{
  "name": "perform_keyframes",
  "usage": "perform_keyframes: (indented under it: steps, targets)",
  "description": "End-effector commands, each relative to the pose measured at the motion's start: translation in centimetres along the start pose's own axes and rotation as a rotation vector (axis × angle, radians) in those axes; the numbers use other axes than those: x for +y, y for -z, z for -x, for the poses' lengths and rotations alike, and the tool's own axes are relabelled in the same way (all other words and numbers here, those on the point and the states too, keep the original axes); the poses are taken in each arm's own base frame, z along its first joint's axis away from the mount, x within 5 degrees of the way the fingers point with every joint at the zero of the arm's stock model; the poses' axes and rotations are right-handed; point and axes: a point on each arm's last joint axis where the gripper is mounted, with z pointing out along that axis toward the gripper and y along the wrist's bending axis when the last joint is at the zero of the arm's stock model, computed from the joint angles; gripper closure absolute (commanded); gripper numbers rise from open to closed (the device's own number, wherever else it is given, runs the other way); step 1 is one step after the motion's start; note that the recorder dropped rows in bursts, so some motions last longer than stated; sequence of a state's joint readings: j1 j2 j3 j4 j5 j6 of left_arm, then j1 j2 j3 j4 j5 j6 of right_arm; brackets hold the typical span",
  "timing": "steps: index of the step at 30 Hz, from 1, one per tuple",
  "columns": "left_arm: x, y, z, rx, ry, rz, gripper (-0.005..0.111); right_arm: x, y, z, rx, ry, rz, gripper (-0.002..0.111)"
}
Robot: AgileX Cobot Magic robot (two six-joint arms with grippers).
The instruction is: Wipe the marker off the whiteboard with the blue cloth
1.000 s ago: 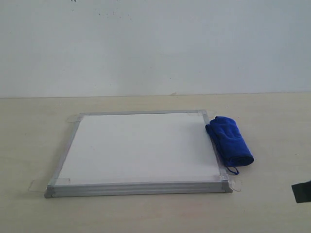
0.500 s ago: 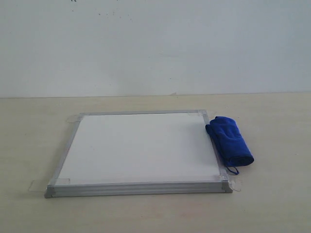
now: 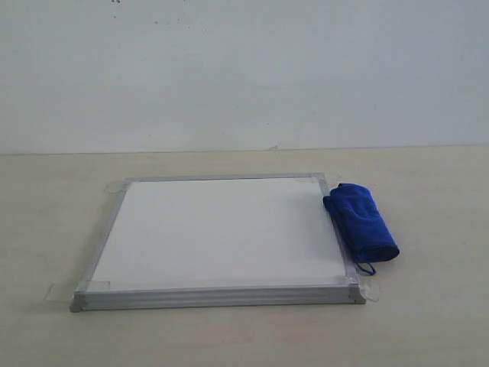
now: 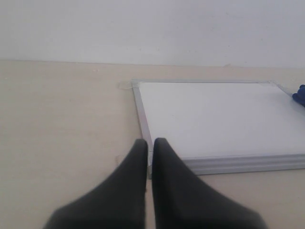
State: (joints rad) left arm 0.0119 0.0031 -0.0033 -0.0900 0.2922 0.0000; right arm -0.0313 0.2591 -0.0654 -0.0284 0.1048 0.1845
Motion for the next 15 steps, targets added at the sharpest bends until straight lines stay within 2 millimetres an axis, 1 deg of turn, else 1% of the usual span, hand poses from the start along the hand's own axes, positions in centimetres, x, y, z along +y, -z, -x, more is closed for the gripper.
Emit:
perform_keyframes:
  steps: [1,5,8,10,12,15]
  targets:
    - [0.0,0.0,-0.1,-0.003,-0.001,-0.002,0.103,-0.3,0.7,-1.4,-0.068,0.056,0.002,0.108]
    - [0.0,0.0,-0.1,-0.003,-0.001,-0.002,0.103,-0.3,0.9,-1.4,-0.075,0.117,0.000,0.108]
    - [0.0,0.0,-0.1,-0.003,-0.001,-0.002,0.103,-0.3,1.1,-1.5,-0.085,0.117,0.000,0.108]
    - [0.0,0.0,-0.1,-0.003,-0.001,-0.002,0.103,-0.4,1.6,-1.9,-0.066,0.117,-0.005,0.108]
    - [0.0,0.0,-0.1,-0.003,-0.001,-0.002,0.103,-0.6,1.8,-2.8,0.015,0.114,-0.016,0.108]
    - [0.0,0.0,-0.1,-0.003,-0.001,-0.002,0.103,-0.6,1.8,-2.9,0.032,0.159,-0.018,0.108]
